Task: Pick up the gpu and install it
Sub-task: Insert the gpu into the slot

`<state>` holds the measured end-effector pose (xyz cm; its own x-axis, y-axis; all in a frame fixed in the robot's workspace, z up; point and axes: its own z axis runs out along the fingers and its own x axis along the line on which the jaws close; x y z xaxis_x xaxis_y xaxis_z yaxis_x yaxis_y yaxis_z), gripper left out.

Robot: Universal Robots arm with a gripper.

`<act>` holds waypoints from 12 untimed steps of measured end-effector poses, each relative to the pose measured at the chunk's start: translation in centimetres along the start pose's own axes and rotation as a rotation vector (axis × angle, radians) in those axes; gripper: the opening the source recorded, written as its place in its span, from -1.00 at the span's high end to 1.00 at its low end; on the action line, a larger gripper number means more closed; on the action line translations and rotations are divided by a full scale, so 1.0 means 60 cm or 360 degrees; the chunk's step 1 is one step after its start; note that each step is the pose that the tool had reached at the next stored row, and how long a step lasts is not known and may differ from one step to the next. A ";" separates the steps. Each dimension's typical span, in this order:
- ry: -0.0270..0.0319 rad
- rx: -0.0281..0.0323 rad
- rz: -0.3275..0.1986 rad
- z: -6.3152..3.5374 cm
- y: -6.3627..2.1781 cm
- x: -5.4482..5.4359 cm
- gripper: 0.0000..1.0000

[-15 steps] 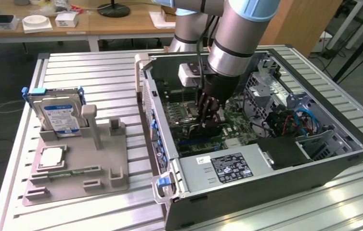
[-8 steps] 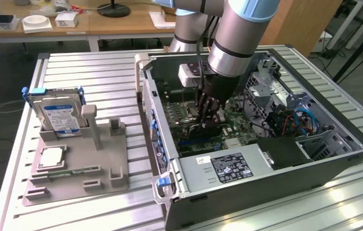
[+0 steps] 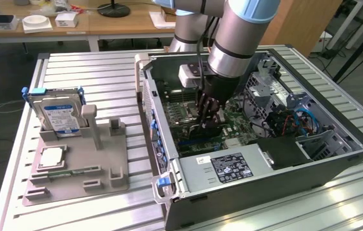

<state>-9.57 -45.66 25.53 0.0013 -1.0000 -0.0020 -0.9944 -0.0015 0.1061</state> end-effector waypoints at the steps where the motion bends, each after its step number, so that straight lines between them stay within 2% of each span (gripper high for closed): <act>1: 0.00002 0.00000 0.0000 0.000 0.000 0.000 0.47; 12: 0.00006 0.00004 -0.0002 0.006 0.003 0.003 0.47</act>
<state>-9.75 -45.86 25.20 0.0028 -1.0000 -0.0018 -0.9944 -0.0030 0.1059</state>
